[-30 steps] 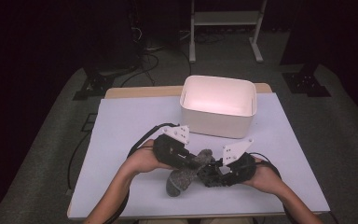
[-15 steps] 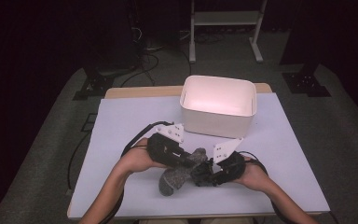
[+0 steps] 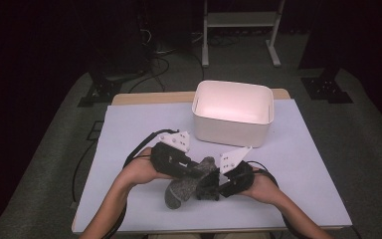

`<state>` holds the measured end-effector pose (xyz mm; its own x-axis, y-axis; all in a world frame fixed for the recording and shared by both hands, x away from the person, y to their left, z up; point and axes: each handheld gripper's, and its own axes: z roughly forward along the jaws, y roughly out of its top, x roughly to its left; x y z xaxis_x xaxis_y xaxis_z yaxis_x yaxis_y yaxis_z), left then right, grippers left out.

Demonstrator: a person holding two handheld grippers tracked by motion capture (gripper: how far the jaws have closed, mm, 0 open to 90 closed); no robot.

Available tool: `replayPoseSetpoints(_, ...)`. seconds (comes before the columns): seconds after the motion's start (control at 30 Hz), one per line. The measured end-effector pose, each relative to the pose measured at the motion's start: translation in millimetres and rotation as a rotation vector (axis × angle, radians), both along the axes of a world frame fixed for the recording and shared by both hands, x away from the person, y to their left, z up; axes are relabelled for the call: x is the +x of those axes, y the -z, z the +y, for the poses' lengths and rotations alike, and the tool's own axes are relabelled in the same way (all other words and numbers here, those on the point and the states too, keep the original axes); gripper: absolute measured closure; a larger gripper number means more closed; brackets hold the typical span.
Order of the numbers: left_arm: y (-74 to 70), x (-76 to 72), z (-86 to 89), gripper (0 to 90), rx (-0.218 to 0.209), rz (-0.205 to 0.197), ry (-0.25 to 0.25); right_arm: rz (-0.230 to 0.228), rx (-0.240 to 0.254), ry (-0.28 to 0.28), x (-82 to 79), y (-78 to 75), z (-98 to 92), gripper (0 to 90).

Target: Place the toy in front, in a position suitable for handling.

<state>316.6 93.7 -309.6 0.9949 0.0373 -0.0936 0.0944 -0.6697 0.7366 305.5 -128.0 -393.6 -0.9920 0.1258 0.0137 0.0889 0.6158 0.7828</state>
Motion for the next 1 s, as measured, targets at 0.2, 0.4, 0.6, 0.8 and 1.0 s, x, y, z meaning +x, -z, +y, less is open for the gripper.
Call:
replayPoseSetpoints(0.2,0.2,2.6,-3.9,78.0,-0.009,0.002,-0.006,-0.004,0.028,0.011,-0.7,-2.1,-10.2,56.3)
replayPoseSetpoints(0.4,7.2,3.2,7.9,77.2,-0.009,0.014,-0.029,-0.004,0.033,0.014,0.2,-1.4,-13.9,56.6)
replayPoseSetpoints(0.6,22.2,3.0,21.1,77.4,0.005,0.047,-0.051,-0.002,0.036,0.019,0.4,-1.0,-16.0,56.5)
replayPoseSetpoints(0.8,29.2,4.1,26.2,78.7,0.02,0.067,-0.061,-0.01,0.037,0.02,-0.8,-0.6,-15.3,56.6)
replayPoseSetpoints(1.0,10.1,2.4,15.4,79.3,0.019,0.033,-0.014,-0.008,0.038,0.02,-1.2,0.2,-13.7,56.3)
